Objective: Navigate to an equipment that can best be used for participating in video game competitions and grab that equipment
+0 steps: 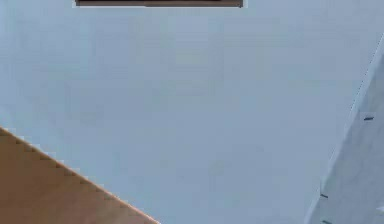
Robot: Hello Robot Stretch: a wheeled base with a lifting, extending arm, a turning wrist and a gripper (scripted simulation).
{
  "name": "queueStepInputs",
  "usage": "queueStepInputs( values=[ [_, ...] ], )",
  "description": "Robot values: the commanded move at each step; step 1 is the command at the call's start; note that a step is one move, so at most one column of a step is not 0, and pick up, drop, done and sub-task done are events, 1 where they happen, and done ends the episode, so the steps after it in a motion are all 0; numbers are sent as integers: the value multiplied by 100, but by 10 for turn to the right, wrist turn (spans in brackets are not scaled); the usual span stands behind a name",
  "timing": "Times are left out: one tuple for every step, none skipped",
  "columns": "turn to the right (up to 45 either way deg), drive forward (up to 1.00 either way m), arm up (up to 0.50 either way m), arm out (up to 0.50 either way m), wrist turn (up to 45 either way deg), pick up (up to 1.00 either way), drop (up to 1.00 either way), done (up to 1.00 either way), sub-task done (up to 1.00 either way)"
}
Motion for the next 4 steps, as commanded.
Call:
queueStepInputs(
  values=[
    [450, 0, 0, 0, 0, 0, 0, 0, 0],
    [450, 0, 0, 0, 0, 0, 0, 0, 0],
    [450, 0, 0, 0, 0, 0, 0, 0, 0],
    [90, 0, 0, 0, 0, 0, 0, 0, 0]
  ],
)
